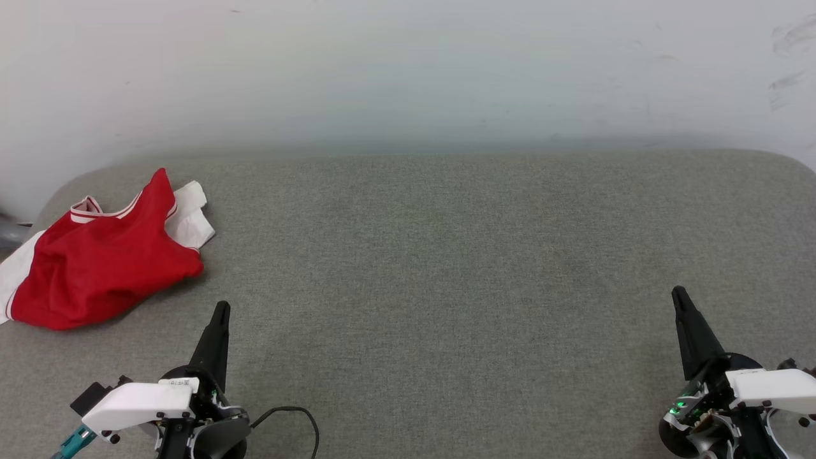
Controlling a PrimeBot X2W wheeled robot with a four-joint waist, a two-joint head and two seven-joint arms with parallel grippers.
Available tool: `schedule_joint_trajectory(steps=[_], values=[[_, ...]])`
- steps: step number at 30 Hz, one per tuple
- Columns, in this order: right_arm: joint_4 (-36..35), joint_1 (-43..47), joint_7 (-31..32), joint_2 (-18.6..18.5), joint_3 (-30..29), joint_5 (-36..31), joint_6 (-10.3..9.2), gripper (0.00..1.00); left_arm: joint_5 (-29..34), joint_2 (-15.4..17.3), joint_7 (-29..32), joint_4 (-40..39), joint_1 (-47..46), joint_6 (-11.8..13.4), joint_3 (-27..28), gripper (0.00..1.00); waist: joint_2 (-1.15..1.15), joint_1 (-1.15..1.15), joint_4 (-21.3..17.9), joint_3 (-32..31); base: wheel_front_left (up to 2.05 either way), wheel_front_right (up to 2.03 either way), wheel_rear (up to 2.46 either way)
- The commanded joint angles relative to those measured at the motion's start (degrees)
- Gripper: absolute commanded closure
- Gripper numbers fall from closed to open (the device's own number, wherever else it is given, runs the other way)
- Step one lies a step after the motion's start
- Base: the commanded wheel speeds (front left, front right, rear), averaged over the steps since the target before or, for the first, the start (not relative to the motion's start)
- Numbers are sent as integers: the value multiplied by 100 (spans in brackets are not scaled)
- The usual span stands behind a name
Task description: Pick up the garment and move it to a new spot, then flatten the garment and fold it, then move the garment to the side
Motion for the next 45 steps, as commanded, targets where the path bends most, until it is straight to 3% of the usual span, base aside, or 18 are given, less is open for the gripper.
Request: schedule_joint_trajectory(steps=[1,23,24,34,40,45], values=[[7,-56,7,20,-11,-35,-2,100,25,-3,31,1,-52,-23,14,100,0,0,0,0,0,0,0],[8,-57,28,34,-30,-47,-2,100,44,-16,41,2,-54,-23,31,100,0,0,0,0,0,0,0],[17,7,5,13,-19,-21,1,0,6,-11,15,18,6,1,16,0,0,0,0,0,0,0,0],[137,168,-173,27,-23,-241,0,0,194,-39,-166,52,146,2,23,0,0,0,1,5,0,0,0],[4,161,-338,30,-100,-905,0,0,856,-38,-331,-109,135,11,122,0,0,0,2,15,0,0,0],[-228,181,-468,32,-103,-1618,0,0,1489,-38,-459,-322,124,165,129,0,0,0,4,25,0,0,0]])
